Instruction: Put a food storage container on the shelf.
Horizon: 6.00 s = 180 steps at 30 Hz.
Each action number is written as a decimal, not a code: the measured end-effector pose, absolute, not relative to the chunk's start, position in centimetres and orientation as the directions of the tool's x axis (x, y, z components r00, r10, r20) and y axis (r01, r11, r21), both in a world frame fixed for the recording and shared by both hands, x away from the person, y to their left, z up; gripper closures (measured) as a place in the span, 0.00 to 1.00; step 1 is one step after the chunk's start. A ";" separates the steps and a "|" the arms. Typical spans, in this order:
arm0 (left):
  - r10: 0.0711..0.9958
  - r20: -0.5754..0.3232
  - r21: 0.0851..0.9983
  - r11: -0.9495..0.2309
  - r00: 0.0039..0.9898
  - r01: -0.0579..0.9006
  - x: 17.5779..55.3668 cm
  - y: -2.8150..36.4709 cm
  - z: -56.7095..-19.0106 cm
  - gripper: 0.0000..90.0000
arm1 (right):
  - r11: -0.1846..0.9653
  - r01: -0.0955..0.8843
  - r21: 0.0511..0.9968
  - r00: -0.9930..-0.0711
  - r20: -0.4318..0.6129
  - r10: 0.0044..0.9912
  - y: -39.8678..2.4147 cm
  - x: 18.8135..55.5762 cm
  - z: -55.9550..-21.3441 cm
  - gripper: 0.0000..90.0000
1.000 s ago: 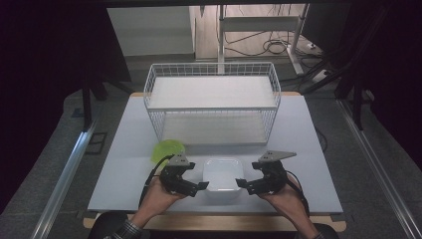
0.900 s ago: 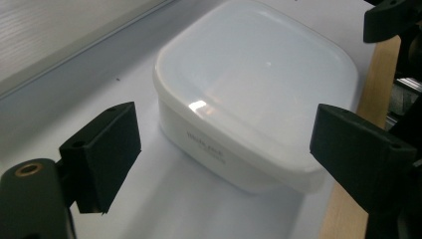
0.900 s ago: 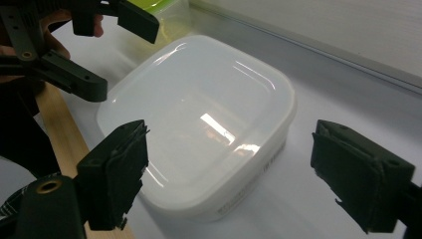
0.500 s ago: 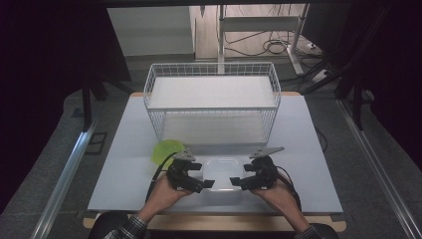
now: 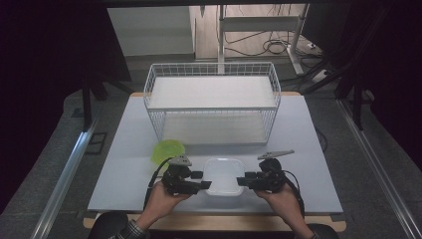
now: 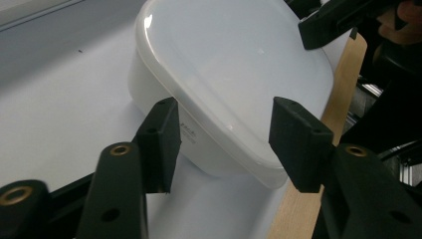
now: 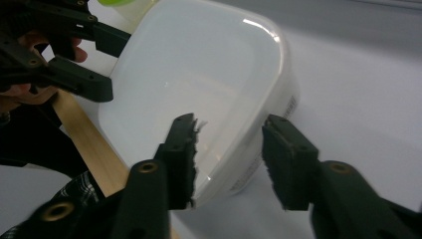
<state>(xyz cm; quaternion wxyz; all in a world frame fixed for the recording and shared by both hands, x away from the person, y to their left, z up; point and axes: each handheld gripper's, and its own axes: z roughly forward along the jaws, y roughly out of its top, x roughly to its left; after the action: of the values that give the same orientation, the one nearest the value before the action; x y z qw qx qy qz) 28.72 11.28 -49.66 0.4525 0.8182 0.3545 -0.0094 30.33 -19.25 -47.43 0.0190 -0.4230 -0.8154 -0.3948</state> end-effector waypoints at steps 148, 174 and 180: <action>0.759 -0.298 0.878 -0.021 0.579 0.478 45.6 16.0 -32.7 0.39 | 0.113 0.450 0.886 -0.613 0.213 0.761 -13.0 47.0 -30.9 0.56; 0.692 -0.083 0.915 -0.231 0.717 0.330 38.0 17.1 -35.4 0.07 | 0.233 0.338 0.912 -0.744 0.107 0.660 -14.3 40.7 -32.7 0.19; 0.672 -0.030 0.912 -0.284 0.740 0.296 36.0 17.0 -36.5 0.09 | 0.258 0.324 0.910 -0.762 0.089 0.642 -14.5 39.2 -33.7 0.13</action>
<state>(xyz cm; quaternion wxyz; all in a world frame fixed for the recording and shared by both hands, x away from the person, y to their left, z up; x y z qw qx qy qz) 36.01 16.99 -36.46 0.5115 0.7798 0.3103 0.1841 39.18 -14.47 -33.71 -0.1514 -0.3102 -0.7786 -0.5240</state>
